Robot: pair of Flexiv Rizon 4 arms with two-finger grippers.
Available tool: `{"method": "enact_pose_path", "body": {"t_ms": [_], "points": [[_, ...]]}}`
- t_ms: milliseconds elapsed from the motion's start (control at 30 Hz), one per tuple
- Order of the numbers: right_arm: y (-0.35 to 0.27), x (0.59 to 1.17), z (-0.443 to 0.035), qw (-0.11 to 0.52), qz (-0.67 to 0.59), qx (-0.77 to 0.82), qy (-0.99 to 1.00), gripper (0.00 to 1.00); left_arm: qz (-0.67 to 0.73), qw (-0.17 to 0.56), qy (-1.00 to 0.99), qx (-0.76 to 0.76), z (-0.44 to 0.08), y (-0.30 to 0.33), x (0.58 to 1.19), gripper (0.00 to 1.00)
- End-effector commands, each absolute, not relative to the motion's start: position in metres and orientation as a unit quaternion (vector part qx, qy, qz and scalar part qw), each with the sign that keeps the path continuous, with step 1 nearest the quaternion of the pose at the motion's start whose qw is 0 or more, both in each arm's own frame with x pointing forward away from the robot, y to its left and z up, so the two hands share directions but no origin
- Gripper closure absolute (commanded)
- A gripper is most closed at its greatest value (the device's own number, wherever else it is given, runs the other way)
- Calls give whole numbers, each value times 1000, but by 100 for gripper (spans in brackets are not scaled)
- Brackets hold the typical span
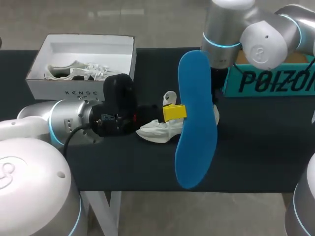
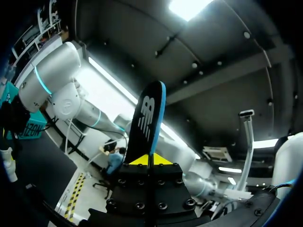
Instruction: Take the shoe out of the shoebox, open the shoe tongue, remove and reinsert the insole, then place the shoe into the shoebox
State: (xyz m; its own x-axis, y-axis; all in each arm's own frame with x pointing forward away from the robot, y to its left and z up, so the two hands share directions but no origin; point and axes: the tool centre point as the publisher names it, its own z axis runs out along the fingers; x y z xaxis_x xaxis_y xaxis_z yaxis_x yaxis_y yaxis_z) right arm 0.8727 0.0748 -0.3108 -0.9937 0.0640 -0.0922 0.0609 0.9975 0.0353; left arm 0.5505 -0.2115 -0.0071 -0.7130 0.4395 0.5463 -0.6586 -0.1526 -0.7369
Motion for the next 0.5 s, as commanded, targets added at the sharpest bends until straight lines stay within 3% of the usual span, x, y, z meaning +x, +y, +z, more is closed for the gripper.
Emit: {"method": "enact_pose_path", "body": {"t_ms": [33, 500], "points": [[105, 889, -322, 57, 4, 34, 998, 0, 753, 365, -538, 101, -7, -213, 551, 100], [125, 909, -357, 69, -5, 21, 997, 0, 753, 365, -538, 101, -7, -213, 551, 100]]}}
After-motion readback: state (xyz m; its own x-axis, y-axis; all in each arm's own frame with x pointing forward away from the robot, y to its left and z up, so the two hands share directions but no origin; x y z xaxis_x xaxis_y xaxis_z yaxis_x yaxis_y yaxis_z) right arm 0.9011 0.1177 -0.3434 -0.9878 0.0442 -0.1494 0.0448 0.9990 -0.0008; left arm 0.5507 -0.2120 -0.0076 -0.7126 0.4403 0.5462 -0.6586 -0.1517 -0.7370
